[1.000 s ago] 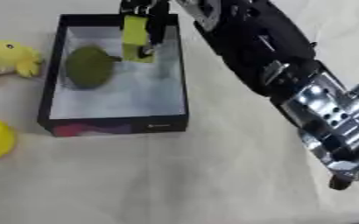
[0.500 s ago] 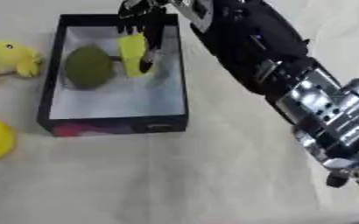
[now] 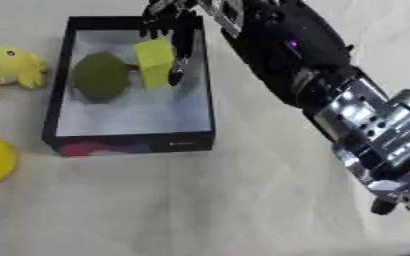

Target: Pick up objects on the table and place them in the box.

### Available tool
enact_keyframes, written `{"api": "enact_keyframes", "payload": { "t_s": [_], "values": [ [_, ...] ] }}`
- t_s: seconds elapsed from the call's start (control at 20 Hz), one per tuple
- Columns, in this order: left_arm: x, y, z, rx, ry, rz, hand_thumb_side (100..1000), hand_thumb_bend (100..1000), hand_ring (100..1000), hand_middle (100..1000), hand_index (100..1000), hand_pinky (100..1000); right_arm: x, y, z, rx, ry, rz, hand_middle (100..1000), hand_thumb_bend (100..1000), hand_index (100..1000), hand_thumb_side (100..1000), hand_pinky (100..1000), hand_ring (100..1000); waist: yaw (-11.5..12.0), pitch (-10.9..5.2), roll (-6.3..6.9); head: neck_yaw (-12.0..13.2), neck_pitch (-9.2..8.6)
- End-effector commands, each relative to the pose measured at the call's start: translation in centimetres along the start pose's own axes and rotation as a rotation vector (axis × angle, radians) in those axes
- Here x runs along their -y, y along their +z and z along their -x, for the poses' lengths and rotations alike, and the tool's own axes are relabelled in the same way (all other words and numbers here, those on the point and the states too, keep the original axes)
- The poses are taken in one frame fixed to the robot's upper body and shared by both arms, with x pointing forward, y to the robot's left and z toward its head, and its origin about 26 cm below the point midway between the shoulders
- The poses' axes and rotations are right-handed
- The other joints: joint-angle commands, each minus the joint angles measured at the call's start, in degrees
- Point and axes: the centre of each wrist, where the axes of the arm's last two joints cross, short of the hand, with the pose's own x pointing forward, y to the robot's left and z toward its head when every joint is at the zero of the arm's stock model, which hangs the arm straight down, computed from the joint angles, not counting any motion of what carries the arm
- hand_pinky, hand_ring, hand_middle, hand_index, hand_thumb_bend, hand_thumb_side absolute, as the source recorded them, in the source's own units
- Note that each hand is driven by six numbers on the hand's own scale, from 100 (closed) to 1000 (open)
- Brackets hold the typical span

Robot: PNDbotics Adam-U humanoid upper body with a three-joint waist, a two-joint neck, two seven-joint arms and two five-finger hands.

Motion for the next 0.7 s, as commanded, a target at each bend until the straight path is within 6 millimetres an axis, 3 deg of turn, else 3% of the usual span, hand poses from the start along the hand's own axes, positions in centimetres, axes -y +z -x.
{"api": "enact_keyframes", "payload": {
  "t_s": [0.05, 0.1, 0.15, 0.25, 0.4, 0.5, 0.55, 0.65, 0.7],
  "values": [
    [-0.3, -0.5, -1.0, 0.029, -0.019, 0.005, 699, 806, 872, 873, 899, 743, 1.4, 2.2, 0.6, -0.023, -0.003, 0.09, 833, 595, 925, 301, 878, 866, 0.0, -1.79, 0.74, -0.05, -0.58],
    [-0.4, -0.5, -1.0, 0.031, -0.019, 0.003, 699, 806, 872, 873, 899, 743, 1.4, 2.8, 0.9, -0.023, -0.026, 0.128, 831, 577, 922, 298, 874, 863, -0.01, -1.79, 0.79, -0.01, -0.56],
    [-0.4, -0.5, -1.0, 0.032, -0.02, 0.0, 699, 806, 872, 873, 899, 743, 1.2, 3.3, 1.2, -0.021, -0.053, 0.165, 804, 493, 900, 245, 847, 835, -0.07, -1.8, 0.91, 0.07, -0.53],
    [-0.5, -0.4, -1.0, 0.032, -0.02, -0.005, 699, 806, 872, 873, 899, 743, 0.9, 4.5, 1.9, -0.01, -0.122, 0.253, 786, 488, 883, 255, 831, 815, -0.21, -1.81, 1.06, 0.13, -0.52],
    [-0.5, -0.4, -1.0, 0.031, -0.02, -0.007, 699, 805, 873, 874, 899, 744, 0.8, 6.6, 2.8, -0.003, -0.216, 0.394, 778, 443, 873, 319, 824, 805, -0.39, -1.82, 1.16, 0.38, -0.46],
    [-0.5, -0.4, -1.0, 0.032, -0.02, -0.008, 699, 805, 873, 874, 899, 744, 0.7, 8.1, 3.1, -0.016, -0.262, 0.487, 779, 364, 873, 376, 823, 805, -0.49, -1.82, 1.13, 0.54, -0.35],
    [-0.5, -0.4, -1.0, 0.032, -0.02, -0.008, 699, 805, 873, 874, 899, 743, 0.7, 8.6, 3.1, -0.024, -0.277, 0.526, 779, 282, 873, 453, 821, 805, -0.53, -1.82, 1.13, 0.64, -0.34],
    [-0.5, -0.4, -1.0, 0.033, -0.02, -0.01, 699, 805, 872, 874, 899, 743, 0.4, 10.1, 3.6, -0.04, -0.322, 0.611, 778, 177, 875, 484, 819, 803, -0.62, -1.81, 1.15, 0.97, -0.39],
    [-0.6, -0.4, -1.0, 0.033, -0.02, -0.011, 699, 805, 872, 874, 899, 743, 0.1, 11.0, 4.0, -0.052, -0.349, 0.656, 778, 167, 877, 484, 818, 803, -0.61, -1.8, 1.19, 1.13, -0.42]
  ]
}}
